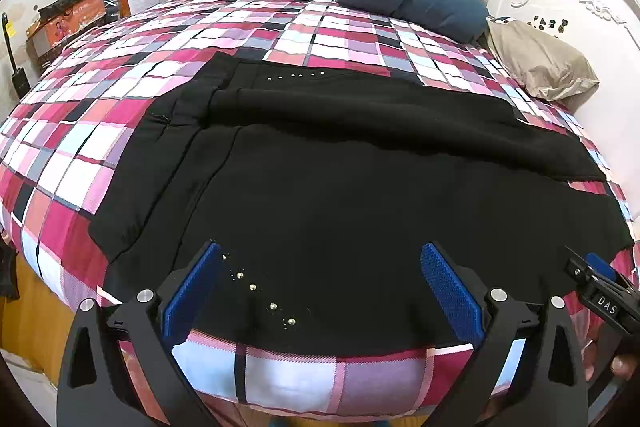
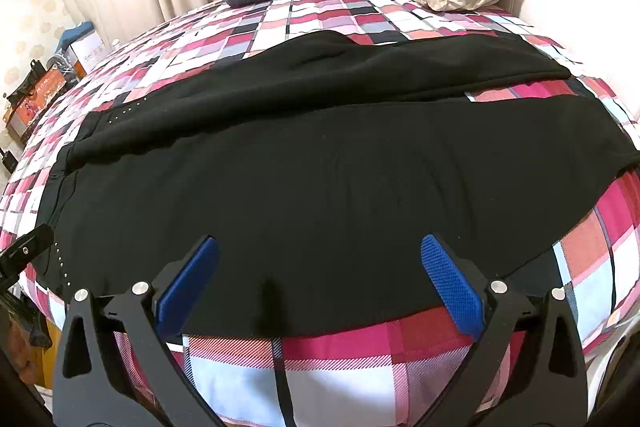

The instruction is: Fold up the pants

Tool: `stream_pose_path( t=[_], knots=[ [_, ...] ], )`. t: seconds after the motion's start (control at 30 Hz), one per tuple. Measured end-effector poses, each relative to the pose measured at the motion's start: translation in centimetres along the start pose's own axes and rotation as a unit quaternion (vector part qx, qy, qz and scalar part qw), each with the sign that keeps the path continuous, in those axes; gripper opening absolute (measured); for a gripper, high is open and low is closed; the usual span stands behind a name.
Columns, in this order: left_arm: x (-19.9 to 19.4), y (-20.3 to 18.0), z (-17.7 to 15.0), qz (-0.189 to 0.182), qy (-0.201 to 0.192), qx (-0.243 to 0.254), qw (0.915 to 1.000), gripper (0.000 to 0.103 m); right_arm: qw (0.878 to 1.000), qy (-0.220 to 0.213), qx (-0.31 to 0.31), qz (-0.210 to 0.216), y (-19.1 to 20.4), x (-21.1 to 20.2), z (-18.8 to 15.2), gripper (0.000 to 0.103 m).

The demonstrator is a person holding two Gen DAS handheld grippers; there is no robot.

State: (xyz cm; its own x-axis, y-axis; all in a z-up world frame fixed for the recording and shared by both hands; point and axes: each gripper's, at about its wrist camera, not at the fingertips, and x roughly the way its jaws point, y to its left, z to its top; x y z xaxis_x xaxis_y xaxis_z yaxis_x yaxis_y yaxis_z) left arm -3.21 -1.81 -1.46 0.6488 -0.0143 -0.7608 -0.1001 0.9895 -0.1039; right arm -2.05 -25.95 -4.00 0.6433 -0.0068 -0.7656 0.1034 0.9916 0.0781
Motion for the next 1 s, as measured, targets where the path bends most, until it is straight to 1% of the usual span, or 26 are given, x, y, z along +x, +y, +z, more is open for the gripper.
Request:
stream_pose_path(
  t=[0.63, 1.0],
  knots=[
    [-0.37, -0.5, -0.36, -0.011, 0.007, 0.004, 0.9999, 0.099, 1.0, 0.001, -0.001, 0.0, -0.24, -0.17, -0.13, 0.101],
    [-0.28, -0.79, -0.41, -0.01, 0.008, 0.01, 0.9999, 0.099, 1.0, 0.003, 0.0, 0.0, -0.46, -0.27, -0.24, 0.101]
  ],
)
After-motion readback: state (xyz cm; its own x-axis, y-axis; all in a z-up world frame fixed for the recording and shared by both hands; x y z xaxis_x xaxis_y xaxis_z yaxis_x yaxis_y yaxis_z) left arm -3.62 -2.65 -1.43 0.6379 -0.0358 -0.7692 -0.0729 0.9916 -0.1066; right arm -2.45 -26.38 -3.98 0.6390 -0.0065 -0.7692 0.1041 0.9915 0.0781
